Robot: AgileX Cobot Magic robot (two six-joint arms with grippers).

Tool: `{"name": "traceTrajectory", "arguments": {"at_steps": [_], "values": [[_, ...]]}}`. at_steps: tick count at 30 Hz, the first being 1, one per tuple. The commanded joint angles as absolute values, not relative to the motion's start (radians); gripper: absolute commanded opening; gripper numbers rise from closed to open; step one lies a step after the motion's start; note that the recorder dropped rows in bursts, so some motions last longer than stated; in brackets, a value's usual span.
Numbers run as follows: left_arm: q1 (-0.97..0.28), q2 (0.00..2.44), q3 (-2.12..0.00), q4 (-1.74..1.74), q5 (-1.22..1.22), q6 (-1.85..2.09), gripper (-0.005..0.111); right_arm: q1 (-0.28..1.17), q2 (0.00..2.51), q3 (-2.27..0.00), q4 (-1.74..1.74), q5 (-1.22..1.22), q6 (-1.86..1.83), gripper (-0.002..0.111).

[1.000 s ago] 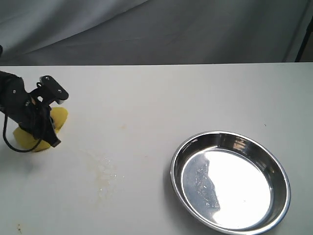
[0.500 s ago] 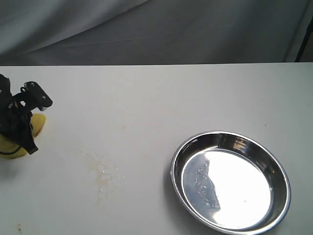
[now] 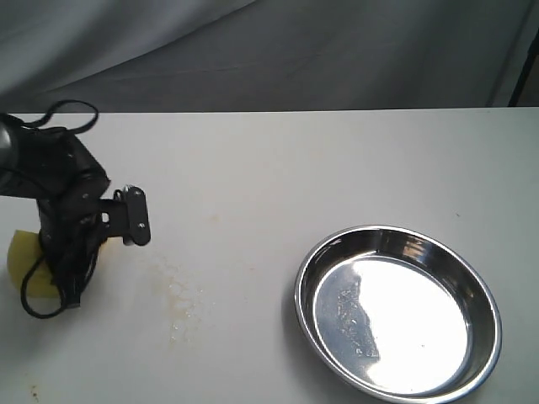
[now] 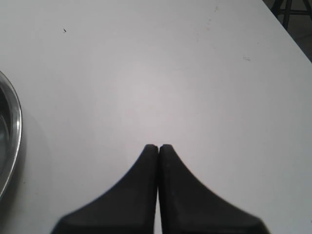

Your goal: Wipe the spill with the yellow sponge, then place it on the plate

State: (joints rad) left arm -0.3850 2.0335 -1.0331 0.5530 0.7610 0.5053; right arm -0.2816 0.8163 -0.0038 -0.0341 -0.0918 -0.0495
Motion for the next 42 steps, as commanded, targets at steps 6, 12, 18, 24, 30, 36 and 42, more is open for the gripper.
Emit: {"name": "traceTrajectory", "arguments": {"at_steps": [6,12,18,24,30,36,42], "values": [[-0.67,2.117,-0.966,0.291,0.965,0.529,0.0,-0.289,0.819,0.0,-0.034,-0.108,-0.045,0.0],[-0.782,2.117,-0.971,0.298,1.002,0.529,0.0,-0.289,0.819,0.0,-0.034,-0.108,-0.045,0.0],[-0.859,2.117,-0.971,0.308,1.002,0.529,0.0,-0.289,0.819,0.0,-0.034,-0.108,-0.045,0.0],[-0.877,2.117,-1.033,0.33,1.056,0.5,0.0,-0.289,0.819,0.0,-0.034,-0.108,-0.045,0.0],[-0.877,2.079,-1.117,0.346,1.038,0.474,0.0,-0.289,0.819,0.0,-0.034,-0.108,-0.045,0.0],[-0.877,2.018,-1.155,0.324,0.85,0.476,0.0,-0.289,0.819,0.0,-0.034,-0.108,-0.045,0.0],[-0.877,2.02,-1.158,0.297,0.657,0.476,0.0,-0.289,0.819,0.0,-0.034,-0.108,-0.045,0.0]]}}
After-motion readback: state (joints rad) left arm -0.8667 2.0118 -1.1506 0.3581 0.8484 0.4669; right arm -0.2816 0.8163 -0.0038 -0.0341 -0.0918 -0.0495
